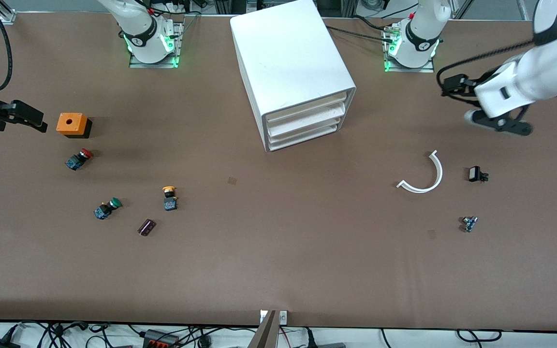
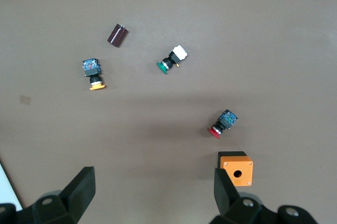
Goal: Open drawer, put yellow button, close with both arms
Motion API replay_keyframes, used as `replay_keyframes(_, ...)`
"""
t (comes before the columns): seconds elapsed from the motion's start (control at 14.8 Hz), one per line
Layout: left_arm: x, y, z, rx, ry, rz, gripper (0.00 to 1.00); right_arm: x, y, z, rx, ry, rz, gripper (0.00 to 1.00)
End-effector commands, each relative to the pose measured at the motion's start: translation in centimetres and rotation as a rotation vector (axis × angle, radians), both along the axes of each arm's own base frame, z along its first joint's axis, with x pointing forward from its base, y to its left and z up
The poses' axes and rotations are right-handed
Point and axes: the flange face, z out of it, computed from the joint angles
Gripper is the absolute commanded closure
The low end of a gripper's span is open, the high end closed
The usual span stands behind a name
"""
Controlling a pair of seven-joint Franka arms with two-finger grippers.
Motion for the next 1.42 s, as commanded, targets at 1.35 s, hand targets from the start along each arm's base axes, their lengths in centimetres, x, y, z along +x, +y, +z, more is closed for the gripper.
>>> replay_keyframes(1.35, -4.1, -16.6, -24.0, -1.034, 0.042, 0.026, 0.24, 10.2, 14.6, -32.2, 0.011, 0.101, 0.213, 0.00)
